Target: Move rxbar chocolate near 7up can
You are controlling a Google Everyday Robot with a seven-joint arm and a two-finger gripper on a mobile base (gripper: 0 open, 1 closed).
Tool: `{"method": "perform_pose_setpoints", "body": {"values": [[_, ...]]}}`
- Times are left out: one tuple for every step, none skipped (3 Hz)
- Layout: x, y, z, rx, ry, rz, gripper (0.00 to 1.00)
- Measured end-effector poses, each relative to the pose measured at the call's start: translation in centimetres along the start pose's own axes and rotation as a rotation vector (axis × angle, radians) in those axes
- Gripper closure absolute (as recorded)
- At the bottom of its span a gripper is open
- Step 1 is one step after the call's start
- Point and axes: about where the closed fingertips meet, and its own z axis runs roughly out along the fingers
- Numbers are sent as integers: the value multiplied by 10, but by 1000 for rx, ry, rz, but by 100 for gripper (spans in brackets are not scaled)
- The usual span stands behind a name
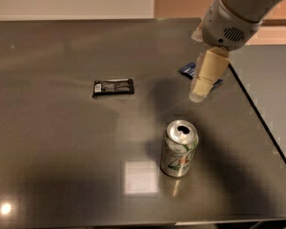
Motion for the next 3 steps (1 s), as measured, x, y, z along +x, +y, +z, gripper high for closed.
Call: {"method": "perform_pose_setpoints", "body": {"values": [[-45,-36,36,-44,-72,-25,0],[-71,-62,73,-42,-105,-37,0],[-91,-77,112,-45,-139,-41,0]]}}
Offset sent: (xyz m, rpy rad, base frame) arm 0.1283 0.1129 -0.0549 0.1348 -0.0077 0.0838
